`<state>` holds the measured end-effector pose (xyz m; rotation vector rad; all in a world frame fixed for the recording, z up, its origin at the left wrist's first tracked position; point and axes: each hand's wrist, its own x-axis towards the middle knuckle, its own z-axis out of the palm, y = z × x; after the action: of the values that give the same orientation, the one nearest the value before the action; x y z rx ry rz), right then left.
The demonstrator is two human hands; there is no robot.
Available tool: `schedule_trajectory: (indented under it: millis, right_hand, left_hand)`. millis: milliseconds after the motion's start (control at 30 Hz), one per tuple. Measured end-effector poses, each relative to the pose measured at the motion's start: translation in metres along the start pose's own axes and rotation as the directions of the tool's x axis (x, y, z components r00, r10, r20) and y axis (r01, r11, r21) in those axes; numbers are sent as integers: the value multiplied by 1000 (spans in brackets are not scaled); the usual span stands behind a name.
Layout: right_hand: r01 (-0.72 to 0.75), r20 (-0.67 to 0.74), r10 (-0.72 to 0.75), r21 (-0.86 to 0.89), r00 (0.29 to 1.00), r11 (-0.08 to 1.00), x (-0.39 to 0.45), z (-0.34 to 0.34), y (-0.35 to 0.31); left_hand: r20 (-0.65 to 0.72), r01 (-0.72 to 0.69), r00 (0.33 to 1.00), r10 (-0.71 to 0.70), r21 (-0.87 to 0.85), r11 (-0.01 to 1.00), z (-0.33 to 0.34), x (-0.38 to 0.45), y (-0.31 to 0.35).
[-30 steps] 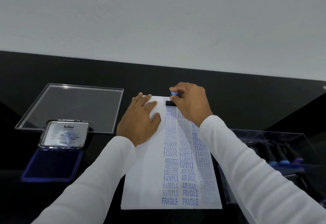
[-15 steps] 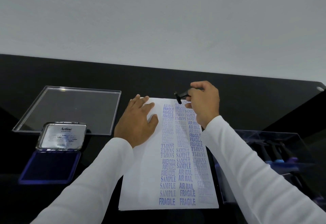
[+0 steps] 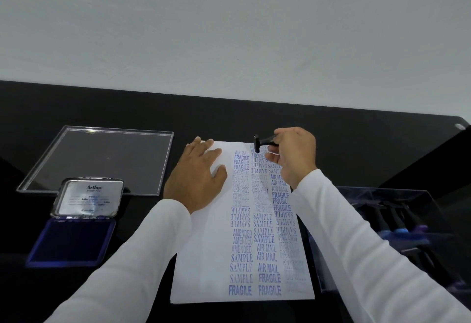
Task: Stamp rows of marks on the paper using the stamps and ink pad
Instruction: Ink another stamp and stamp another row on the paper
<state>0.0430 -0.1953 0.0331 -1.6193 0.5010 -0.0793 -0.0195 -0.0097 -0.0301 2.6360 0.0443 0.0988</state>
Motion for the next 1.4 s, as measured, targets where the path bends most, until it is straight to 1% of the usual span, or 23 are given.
schedule_trajectory:
  millis: [1000, 1167, 1400]
  right_hand:
    - [8, 2, -8, 22, 1000, 1000, -5, 2, -4]
    - [38, 43, -40, 33, 998, 999, -16, 4, -7]
    - [109, 135, -110, 14, 985, 994, -49, 18, -10]
  left_hand:
    - [-21, -13, 1000, 12, -43, 999, 2, 3, -2]
    - [-84, -16, 996, 4, -133, 991, -8, -2, 1]
    - [-182, -39, 983, 19, -109, 993, -38, -29, -13]
